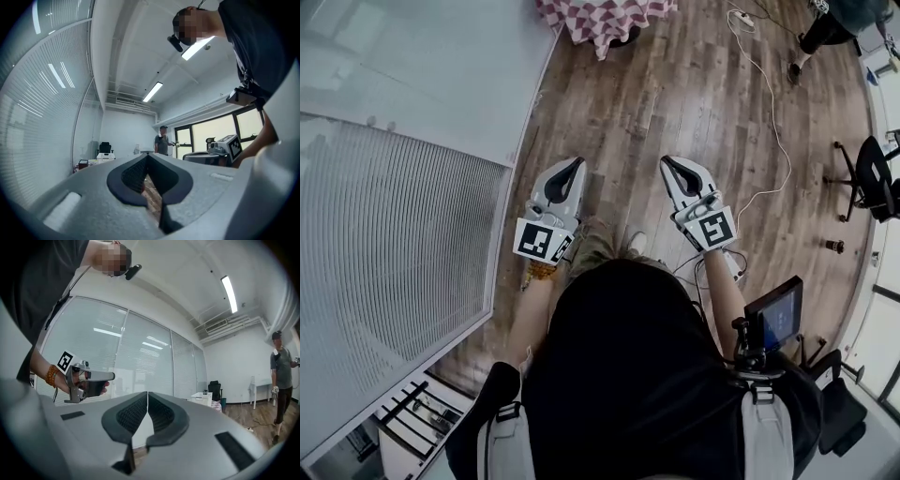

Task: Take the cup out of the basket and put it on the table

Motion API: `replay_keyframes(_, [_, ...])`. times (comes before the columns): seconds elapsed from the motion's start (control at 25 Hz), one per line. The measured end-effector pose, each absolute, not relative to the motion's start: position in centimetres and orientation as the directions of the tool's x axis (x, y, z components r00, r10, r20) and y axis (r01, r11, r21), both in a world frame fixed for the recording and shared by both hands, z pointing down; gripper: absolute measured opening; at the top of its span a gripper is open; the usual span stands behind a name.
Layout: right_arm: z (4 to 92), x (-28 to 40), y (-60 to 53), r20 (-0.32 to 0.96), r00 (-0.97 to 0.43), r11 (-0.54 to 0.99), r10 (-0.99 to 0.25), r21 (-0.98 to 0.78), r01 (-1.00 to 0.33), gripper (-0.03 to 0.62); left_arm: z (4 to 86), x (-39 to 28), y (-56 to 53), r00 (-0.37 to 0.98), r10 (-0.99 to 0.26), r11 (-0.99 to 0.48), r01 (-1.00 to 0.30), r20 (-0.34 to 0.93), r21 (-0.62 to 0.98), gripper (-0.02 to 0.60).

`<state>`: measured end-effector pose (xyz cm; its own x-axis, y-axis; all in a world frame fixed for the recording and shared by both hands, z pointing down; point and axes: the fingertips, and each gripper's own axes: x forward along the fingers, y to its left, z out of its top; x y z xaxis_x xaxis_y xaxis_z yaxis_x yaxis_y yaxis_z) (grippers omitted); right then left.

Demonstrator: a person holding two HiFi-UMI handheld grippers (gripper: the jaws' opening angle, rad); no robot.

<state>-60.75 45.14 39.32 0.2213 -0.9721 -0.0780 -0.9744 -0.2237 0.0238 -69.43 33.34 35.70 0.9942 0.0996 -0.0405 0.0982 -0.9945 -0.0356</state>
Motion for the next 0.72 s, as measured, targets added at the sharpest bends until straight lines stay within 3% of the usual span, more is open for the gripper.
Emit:
replay_keyframes(0.4, [40.9,-51.9,40.9,-0.056,0.218,-0.220,-0.974,0.041,-0.975,0.013,37.9,-59.3,28.6,0.989,0.142,-0.989,0.140,-0.045,-0.038,0.005])
replay_keyframes(0.72, [42.0,-38.6,32.2,-0.012,0.263,-0.263,-0.965,0.049,-0.964,0.014,39.8,-43.4,19.5,0.973,0.213,-0.977,0.213,-0.088,-0.001,0.005])
